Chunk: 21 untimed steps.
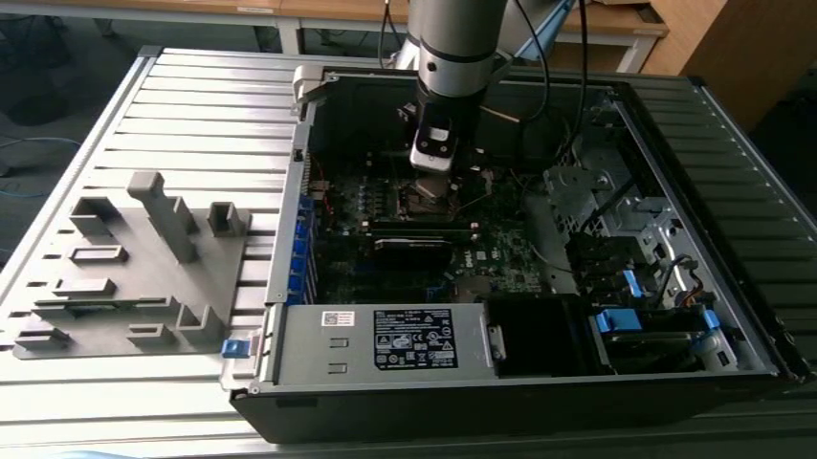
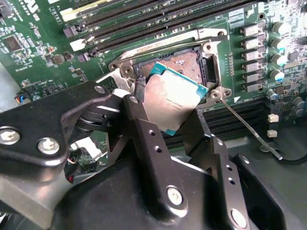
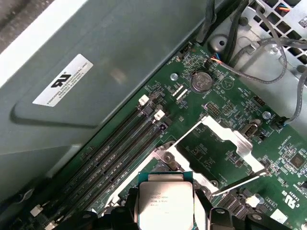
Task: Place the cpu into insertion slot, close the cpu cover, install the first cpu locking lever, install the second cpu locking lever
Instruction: 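Place the cpu into insertion slot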
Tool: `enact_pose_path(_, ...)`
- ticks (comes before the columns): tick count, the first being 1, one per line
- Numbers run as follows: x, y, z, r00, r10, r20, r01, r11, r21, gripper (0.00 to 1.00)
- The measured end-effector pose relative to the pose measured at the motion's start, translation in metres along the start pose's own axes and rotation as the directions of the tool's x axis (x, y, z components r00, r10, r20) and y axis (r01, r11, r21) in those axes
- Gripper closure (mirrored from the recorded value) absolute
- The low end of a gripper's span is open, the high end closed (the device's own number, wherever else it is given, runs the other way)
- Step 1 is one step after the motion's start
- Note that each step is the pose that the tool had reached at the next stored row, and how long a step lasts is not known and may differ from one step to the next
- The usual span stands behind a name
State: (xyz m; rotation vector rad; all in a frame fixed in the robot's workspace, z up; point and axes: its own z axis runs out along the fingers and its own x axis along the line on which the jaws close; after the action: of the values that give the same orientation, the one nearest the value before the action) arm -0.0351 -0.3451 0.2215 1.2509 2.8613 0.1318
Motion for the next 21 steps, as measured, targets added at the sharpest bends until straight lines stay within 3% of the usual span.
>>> enact_pose_path(3, 0.0, 0.0, 0.0, 1.0, 0.004, 0.0004, -0.004, 1.0, -0.0001, 0.46)
enact_pose_path(8, 0.0, 0.0, 0.0004, 0.9976, 0.069, 0.0057, -0.069, 0.9976, -0.0014, 0.46)
enact_pose_path(21, 0.0, 0.0, 0.0004, 0.9975, 0.071, 0.0065, -0.071, 0.9975, -0.0011, 0.46)
